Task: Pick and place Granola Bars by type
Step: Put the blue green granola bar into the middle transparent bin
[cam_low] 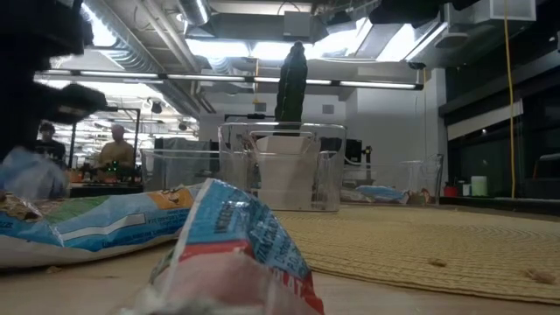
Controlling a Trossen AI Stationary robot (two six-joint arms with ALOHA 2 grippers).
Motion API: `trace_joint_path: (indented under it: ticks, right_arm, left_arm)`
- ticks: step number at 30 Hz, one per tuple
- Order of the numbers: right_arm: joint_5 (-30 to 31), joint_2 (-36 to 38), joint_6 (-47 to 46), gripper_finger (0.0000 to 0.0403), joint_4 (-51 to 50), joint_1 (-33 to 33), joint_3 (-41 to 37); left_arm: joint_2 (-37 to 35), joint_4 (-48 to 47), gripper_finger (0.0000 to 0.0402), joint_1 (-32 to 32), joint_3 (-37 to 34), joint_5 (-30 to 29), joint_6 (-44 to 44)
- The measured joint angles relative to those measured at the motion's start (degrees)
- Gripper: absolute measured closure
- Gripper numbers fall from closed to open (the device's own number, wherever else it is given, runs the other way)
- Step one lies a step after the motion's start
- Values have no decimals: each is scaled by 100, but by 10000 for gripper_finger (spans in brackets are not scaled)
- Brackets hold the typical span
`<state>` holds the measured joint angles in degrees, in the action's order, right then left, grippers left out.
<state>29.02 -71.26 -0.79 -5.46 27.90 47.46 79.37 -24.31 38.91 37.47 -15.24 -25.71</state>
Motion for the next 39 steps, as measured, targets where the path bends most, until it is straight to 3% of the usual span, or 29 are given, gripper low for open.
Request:
trace_joint_path:
  ticks: [10,25,34,39]
  right_arm:
    - [-2,0,-4,234,-2,2,0]
    - [-9,0,-35,234,-3,2,0]
    - [-8,0,-27,234,1,2,0]
    - [-7,0,-37,234,2,2,0]
  left_arm:
    - [-884,-117,395,5,4,-590,142]
    - [-1010,-180,395,-11,56,-627,619]
    - [-1441,-659,396,-43,1135,-914,1849]
    - [-1670,-1115,394,-43,1996,-1525,2272]
